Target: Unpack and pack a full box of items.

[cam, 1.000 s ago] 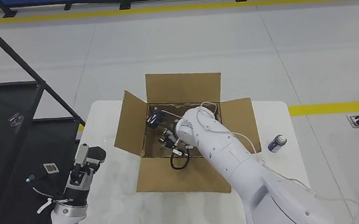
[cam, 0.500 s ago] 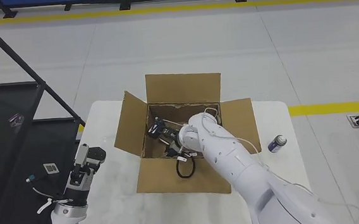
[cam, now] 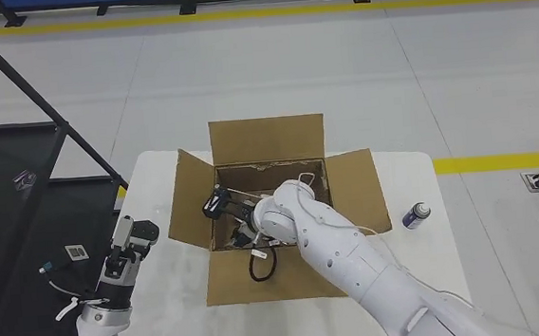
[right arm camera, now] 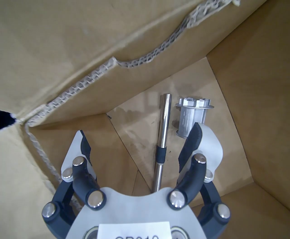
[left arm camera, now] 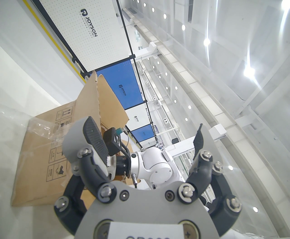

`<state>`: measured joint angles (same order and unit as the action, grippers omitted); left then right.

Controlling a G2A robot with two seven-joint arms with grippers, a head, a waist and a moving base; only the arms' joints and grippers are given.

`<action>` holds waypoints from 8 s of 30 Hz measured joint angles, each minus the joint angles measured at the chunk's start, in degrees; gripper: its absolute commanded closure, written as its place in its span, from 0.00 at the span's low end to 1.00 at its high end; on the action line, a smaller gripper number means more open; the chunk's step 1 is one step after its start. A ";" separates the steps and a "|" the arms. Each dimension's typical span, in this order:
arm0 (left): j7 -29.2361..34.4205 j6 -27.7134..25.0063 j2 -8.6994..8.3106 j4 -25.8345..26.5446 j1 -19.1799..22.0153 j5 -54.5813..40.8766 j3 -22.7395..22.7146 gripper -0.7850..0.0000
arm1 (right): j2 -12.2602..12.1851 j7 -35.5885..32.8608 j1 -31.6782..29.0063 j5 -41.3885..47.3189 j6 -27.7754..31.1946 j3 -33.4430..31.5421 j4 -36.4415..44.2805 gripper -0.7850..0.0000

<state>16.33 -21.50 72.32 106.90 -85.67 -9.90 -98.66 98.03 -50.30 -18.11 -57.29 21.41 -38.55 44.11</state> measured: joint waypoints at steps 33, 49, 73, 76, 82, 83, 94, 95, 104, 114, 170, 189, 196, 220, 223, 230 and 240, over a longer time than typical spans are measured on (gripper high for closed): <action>-2.02 -1.65 -0.24 -0.45 -1.53 -4.13 -5.25 0.00 | 3.97 2.25 0.09 1.13 -9.99 1.89 0.21 0.00; -1.31 -1.70 -0.33 -1.22 -1.16 -4.76 -5.37 0.00 | 7.95 10.33 4.34 1.68 -15.89 2.15 -12.20 0.00; -2.19 -0.46 -0.25 -0.46 -0.61 -1.81 -2.42 0.00 | 11.68 19.55 5.78 2.15 -18.09 1.63 -28.95 0.00; -2.46 -0.41 -0.25 -0.37 -0.85 -1.64 -2.61 0.00 | 11.67 19.55 5.77 2.15 -18.09 1.62 -28.93 0.00; -2.88 0.22 -0.28 -0.71 -1.07 -1.12 -2.89 0.00 | 11.66 19.60 5.73 2.16 -18.07 1.61 -28.89 0.00; -3.20 0.37 -0.29 -0.82 -1.01 -0.60 -2.94 0.00 | 11.62 20.00 5.46 2.17 -18.02 1.56 -28.69 0.00; -4.21 0.98 -0.41 -4.20 -1.42 3.52 -3.42 0.00 | 11.16 28.54 1.62 -1.10 -24.48 1.43 -27.01 0.00; -4.33 0.85 -0.42 -4.63 -1.45 4.08 -3.39 0.00 | 11.18 28.86 1.51 -1.26 -24.52 1.42 -27.09 0.00; -4.74 0.58 -0.38 -10.13 0.99 9.71 -0.31 0.00 | 11.73 29.82 1.31 -2.91 -23.95 1.54 -28.47 0.21; -4.66 0.51 -0.27 -11.95 3.08 10.33 2.06 0.00 | 12.94 26.54 2.01 -2.82 -21.05 1.44 -30.96 0.61; -5.59 0.81 -0.56 -11.49 3.88 11.33 3.34 0.00 | 6.29 12.15 -1.16 -14.47 -16.34 -0.96 -14.43 0.00; -4.72 -0.01 -0.74 -9.91 2.08 10.89 2.74 0.00 | 7.55 20.70 -0.24 -10.15 -16.51 -4.43 -21.58 0.12; -3.68 -0.19 -0.75 -9.85 2.19 11.13 3.80 0.00 | 9.58 22.24 1.10 -8.52 -16.88 -4.11 -26.02 0.16; -0.55 -1.55 -0.86 -9.68 1.40 11.42 6.72 0.00 | 12.65 23.80 3.28 -6.34 -19.65 -4.67 -32.88 0.24; -0.50 -1.67 -0.87 -9.59 1.31 11.59 6.97 0.00 | 12.82 23.56 3.32 -6.41 -19.45 -4.65 -33.20 0.35; -0.67 -1.75 -0.97 -9.47 1.27 11.48 6.74 0.00 | 13.00 23.56 3.50 -6.45 -19.28 -4.77 -33.80 0.80; -2.48 -1.71 -1.15 -8.91 1.41 10.52 4.62 0.00 | 12.48 26.29 3.95 -6.48 -17.82 -5.30 -33.88 1.00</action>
<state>13.85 -23.21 71.17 98.00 -84.25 0.62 -94.04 110.51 -24.02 -14.16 -63.77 3.59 -43.85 10.23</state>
